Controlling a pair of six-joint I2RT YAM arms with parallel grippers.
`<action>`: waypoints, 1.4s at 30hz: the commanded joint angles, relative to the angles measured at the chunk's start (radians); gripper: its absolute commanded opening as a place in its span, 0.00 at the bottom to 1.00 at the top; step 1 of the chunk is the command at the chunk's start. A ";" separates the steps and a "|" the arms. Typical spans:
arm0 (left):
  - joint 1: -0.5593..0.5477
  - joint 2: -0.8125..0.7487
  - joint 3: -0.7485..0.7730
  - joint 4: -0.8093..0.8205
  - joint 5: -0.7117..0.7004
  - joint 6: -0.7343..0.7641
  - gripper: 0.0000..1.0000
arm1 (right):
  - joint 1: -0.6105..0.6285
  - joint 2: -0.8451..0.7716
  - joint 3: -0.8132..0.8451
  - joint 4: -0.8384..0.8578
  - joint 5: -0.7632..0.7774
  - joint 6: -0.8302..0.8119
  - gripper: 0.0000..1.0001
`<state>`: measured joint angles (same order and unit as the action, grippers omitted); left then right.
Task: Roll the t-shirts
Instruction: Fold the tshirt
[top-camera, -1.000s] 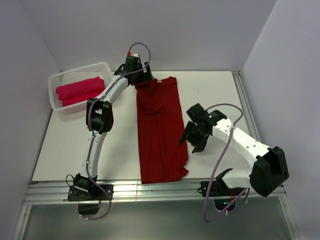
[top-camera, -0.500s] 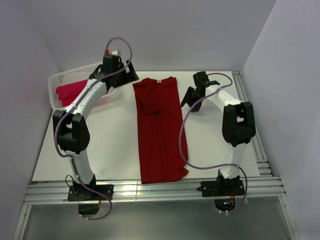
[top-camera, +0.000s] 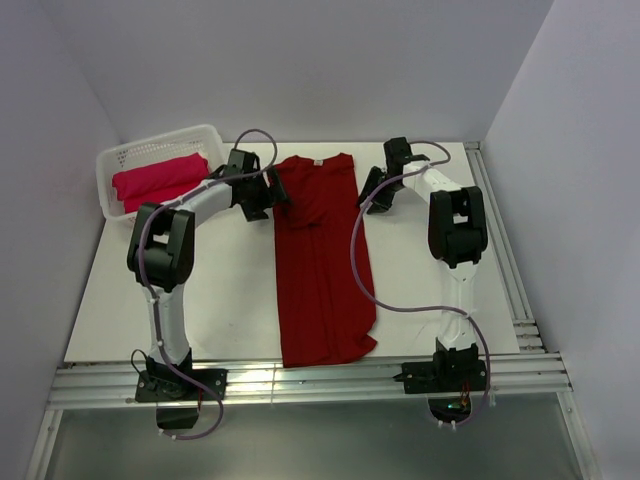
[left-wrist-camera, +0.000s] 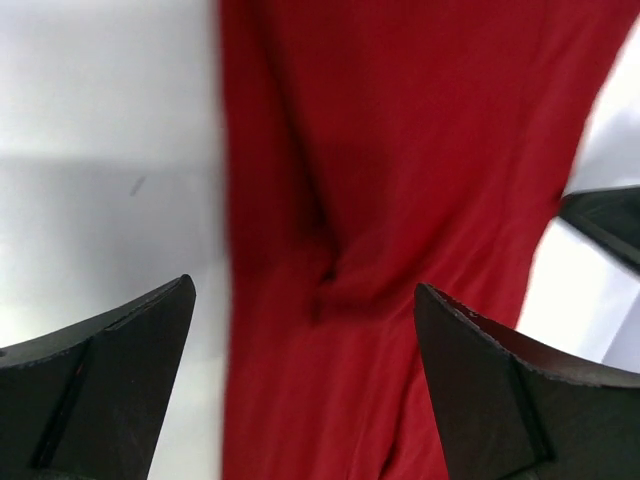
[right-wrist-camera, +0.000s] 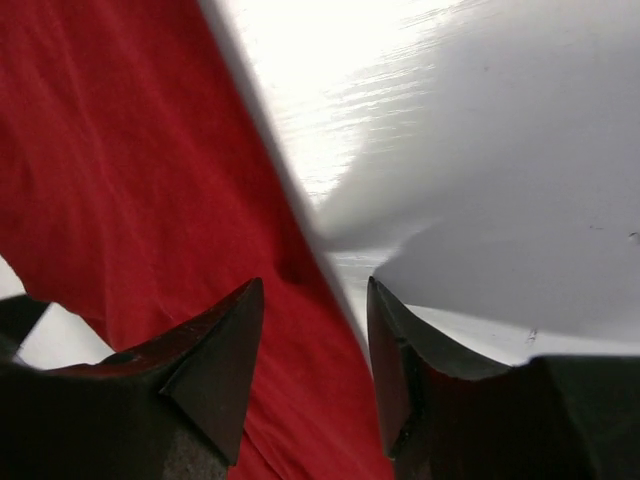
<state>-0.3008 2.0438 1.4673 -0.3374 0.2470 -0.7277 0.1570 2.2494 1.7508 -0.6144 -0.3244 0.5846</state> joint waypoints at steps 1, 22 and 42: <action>-0.008 0.055 0.085 0.055 0.035 -0.018 0.95 | -0.004 0.032 0.029 0.015 -0.024 -0.011 0.51; 0.031 0.455 0.569 -0.026 -0.043 -0.022 0.09 | -0.027 0.130 0.081 0.166 -0.041 0.257 0.00; 0.080 0.014 0.231 -0.043 0.052 0.000 0.80 | -0.117 -0.156 -0.103 0.110 -0.134 0.175 0.52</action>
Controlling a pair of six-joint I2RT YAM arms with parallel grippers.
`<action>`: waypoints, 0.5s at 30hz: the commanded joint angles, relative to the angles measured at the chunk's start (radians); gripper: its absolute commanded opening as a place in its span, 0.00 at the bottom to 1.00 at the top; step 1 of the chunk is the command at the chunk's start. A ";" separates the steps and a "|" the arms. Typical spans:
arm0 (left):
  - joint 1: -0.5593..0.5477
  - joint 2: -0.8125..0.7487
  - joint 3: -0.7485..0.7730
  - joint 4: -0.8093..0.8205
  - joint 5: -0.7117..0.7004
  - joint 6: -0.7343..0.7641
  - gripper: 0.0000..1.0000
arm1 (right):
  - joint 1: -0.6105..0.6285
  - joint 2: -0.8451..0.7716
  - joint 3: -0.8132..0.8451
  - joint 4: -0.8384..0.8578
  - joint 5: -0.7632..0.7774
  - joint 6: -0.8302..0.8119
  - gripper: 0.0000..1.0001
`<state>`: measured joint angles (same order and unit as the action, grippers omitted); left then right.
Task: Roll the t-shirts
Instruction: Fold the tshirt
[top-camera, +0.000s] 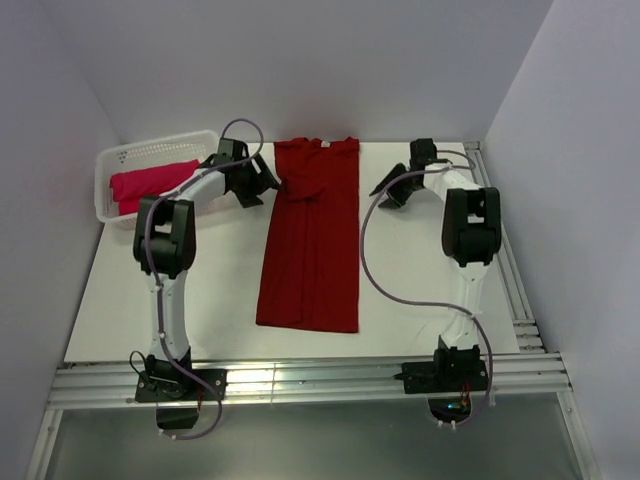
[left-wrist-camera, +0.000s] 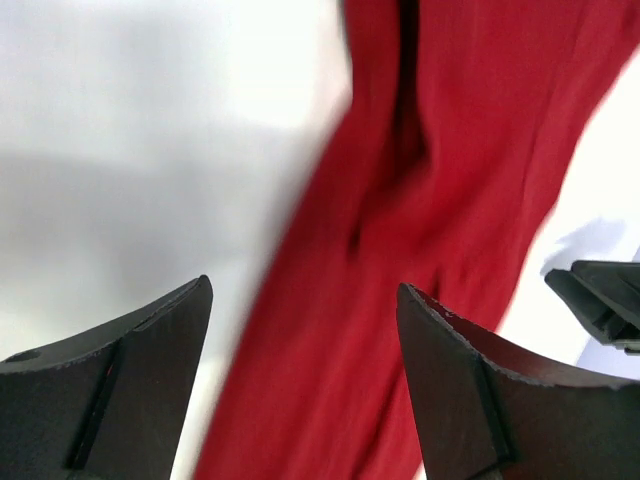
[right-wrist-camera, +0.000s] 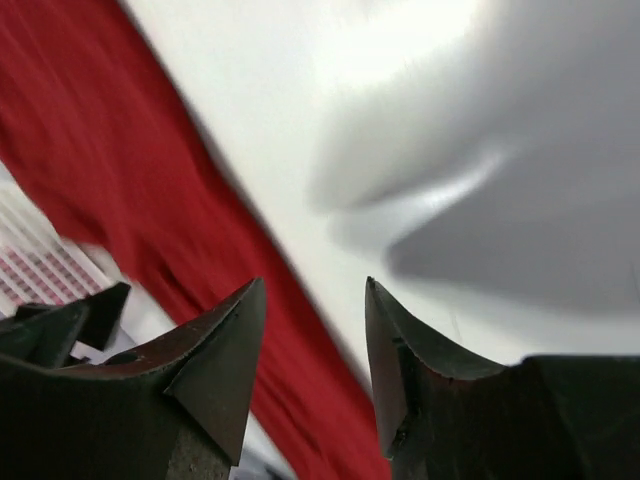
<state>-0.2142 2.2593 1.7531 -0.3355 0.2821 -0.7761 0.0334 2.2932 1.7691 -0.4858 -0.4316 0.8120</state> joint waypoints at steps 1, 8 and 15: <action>-0.014 -0.245 -0.128 -0.060 0.012 0.064 0.80 | 0.013 -0.253 -0.182 -0.017 -0.038 -0.056 0.52; -0.077 -0.752 -0.604 -0.152 -0.020 0.070 0.80 | 0.121 -0.774 -0.819 0.013 -0.036 -0.076 0.51; -0.117 -0.949 -0.816 -0.160 -0.031 0.097 0.78 | 0.250 -1.069 -1.132 0.058 0.005 0.042 0.50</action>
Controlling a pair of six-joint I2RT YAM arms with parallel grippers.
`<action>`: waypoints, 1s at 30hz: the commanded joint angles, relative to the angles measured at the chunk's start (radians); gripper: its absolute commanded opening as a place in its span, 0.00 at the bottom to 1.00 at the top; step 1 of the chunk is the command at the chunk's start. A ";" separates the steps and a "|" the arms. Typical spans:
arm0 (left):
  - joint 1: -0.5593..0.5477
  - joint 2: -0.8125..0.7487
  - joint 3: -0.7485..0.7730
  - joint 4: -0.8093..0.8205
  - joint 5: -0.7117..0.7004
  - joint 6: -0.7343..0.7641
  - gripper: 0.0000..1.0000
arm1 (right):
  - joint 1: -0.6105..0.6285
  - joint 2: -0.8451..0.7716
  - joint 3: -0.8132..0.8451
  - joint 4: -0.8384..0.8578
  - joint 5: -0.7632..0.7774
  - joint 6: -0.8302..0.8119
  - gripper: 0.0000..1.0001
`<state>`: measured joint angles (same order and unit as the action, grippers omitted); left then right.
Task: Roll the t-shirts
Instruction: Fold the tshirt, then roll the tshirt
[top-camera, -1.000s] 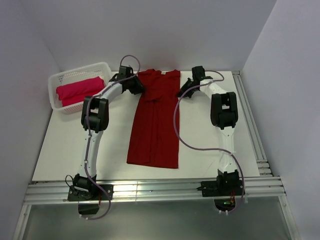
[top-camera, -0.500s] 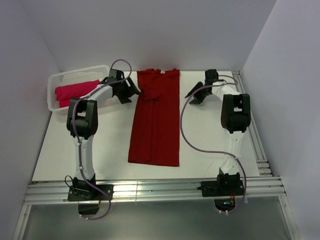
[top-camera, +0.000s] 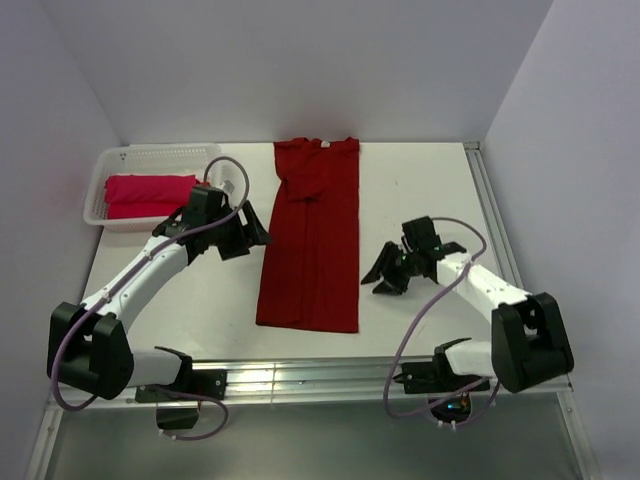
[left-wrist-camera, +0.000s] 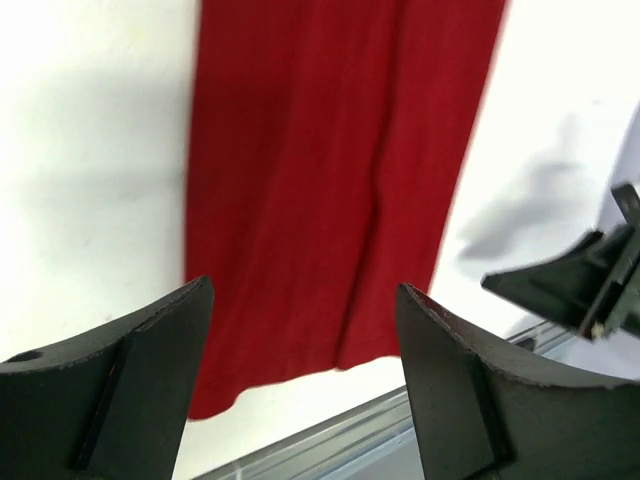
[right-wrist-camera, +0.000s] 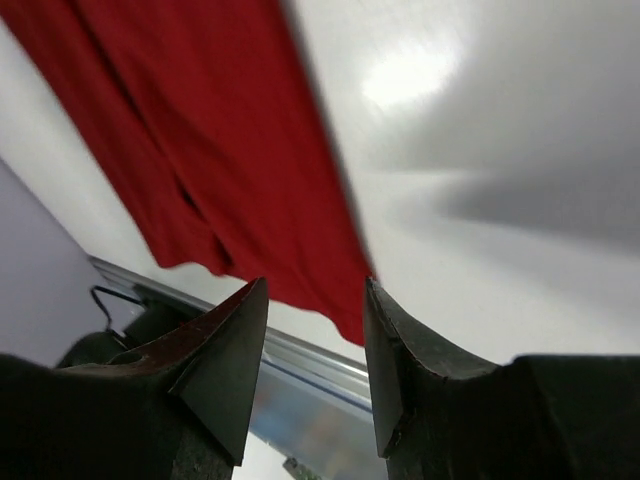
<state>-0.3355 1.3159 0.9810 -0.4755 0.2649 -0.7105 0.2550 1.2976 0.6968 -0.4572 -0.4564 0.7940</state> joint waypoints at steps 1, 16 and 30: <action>-0.005 -0.033 -0.071 -0.023 -0.013 0.017 0.79 | 0.050 -0.101 -0.077 0.022 0.039 0.073 0.50; -0.247 -0.239 -0.363 -0.106 -0.110 -0.202 0.76 | 0.340 -0.238 -0.275 0.098 0.166 0.284 0.49; -0.255 -0.052 -0.416 0.034 -0.127 -0.228 0.68 | 0.426 -0.097 -0.260 0.141 0.176 0.367 0.38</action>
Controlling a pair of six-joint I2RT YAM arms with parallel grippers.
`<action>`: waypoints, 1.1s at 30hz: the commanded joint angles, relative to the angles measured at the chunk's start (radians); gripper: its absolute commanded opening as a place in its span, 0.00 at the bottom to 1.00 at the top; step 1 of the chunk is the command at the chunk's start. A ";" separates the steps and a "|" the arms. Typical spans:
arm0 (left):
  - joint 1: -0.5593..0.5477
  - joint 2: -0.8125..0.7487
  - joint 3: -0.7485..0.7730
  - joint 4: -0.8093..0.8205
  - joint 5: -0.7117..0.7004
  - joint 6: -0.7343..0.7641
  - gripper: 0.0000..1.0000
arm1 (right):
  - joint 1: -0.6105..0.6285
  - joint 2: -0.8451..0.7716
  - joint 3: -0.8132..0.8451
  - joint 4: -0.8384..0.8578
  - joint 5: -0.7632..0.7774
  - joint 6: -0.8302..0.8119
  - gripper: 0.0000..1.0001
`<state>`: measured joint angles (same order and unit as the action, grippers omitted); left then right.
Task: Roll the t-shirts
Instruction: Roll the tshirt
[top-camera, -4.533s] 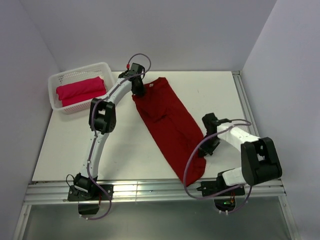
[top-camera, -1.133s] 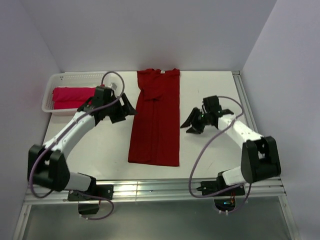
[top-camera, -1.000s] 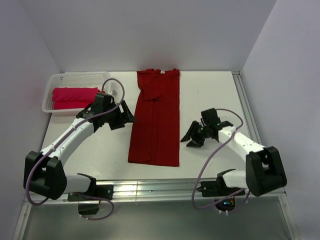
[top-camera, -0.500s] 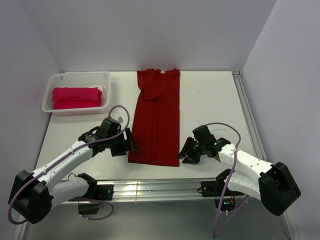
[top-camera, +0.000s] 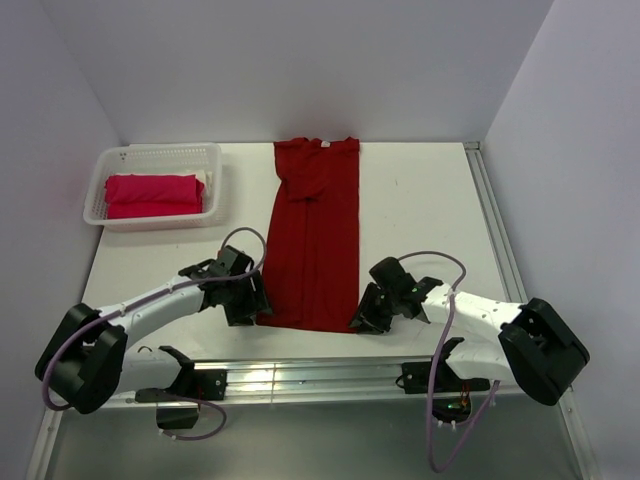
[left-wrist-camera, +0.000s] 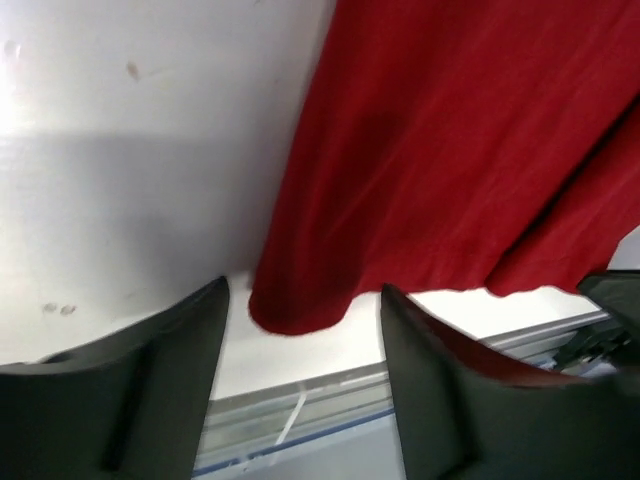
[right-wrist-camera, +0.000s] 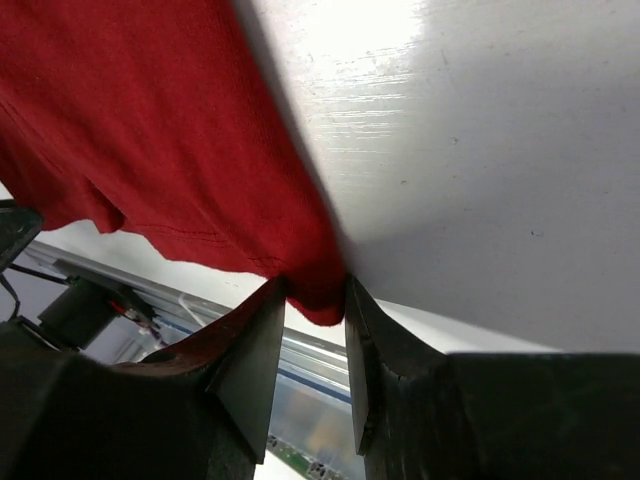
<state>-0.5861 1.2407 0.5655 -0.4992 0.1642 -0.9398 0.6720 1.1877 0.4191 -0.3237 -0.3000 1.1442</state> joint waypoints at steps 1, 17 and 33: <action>-0.004 0.026 -0.003 0.062 -0.031 -0.001 0.63 | 0.011 0.015 0.020 0.003 0.021 0.019 0.38; -0.049 0.034 -0.041 0.087 0.043 -0.020 0.00 | 0.012 0.003 0.037 -0.116 0.001 0.005 0.00; -0.115 -0.029 0.095 -0.128 0.089 -0.102 0.01 | -0.041 -0.063 0.184 -0.370 -0.025 -0.118 0.00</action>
<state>-0.6964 1.1995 0.5911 -0.5659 0.2543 -1.0374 0.6624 1.1343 0.5426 -0.6373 -0.3264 1.0740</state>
